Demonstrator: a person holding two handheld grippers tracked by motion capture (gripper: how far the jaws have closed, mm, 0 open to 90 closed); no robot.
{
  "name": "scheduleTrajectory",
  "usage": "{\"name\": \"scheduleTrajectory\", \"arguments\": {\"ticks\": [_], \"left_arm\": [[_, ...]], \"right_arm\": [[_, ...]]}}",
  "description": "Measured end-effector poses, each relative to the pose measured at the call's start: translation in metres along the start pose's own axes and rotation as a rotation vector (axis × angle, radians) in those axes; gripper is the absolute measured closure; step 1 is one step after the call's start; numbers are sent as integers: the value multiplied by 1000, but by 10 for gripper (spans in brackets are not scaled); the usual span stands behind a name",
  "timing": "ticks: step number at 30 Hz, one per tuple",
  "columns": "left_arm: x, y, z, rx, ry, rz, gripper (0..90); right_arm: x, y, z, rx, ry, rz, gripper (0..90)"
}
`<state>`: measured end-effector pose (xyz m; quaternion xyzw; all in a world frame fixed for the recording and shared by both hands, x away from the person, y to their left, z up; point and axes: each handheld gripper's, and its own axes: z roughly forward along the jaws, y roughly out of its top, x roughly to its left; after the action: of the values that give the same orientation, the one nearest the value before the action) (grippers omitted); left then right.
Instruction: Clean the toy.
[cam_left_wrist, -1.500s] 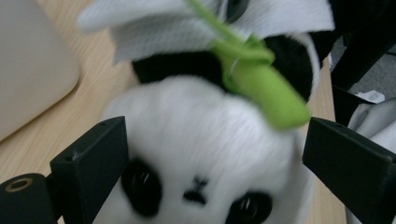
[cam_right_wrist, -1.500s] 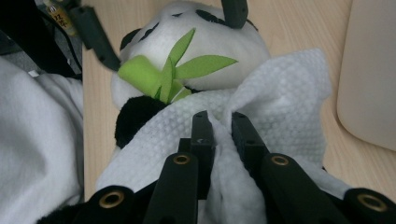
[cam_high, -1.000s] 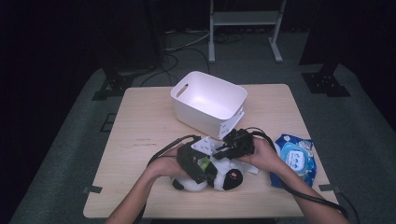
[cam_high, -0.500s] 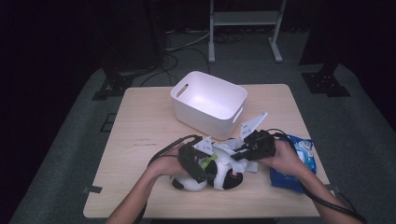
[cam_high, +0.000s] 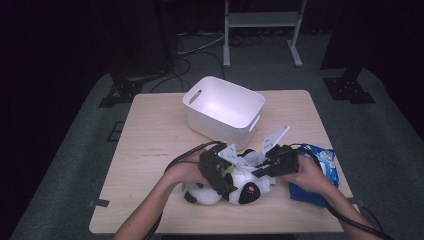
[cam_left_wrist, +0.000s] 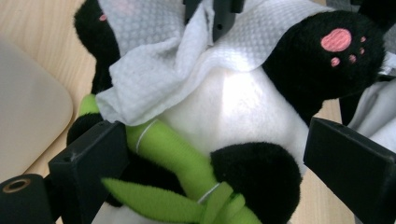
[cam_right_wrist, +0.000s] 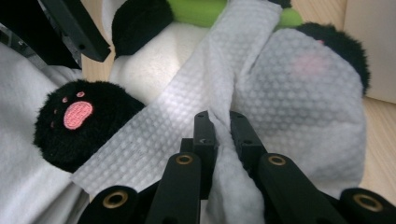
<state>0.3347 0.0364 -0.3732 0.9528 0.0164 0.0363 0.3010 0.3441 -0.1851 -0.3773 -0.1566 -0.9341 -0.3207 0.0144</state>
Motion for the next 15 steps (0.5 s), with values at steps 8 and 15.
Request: {"name": "scheduleTrajectory", "arguments": {"ticks": [8, 15], "left_arm": [[2, -5, 5, 43, 42, 12, 56], [9, -18, 5, 3, 2, -53, 88]], "right_arm": [[1, 3, 0, -23, 6, -4, 822], [0, 8, 6, -4, 36, -4, 822]]}}
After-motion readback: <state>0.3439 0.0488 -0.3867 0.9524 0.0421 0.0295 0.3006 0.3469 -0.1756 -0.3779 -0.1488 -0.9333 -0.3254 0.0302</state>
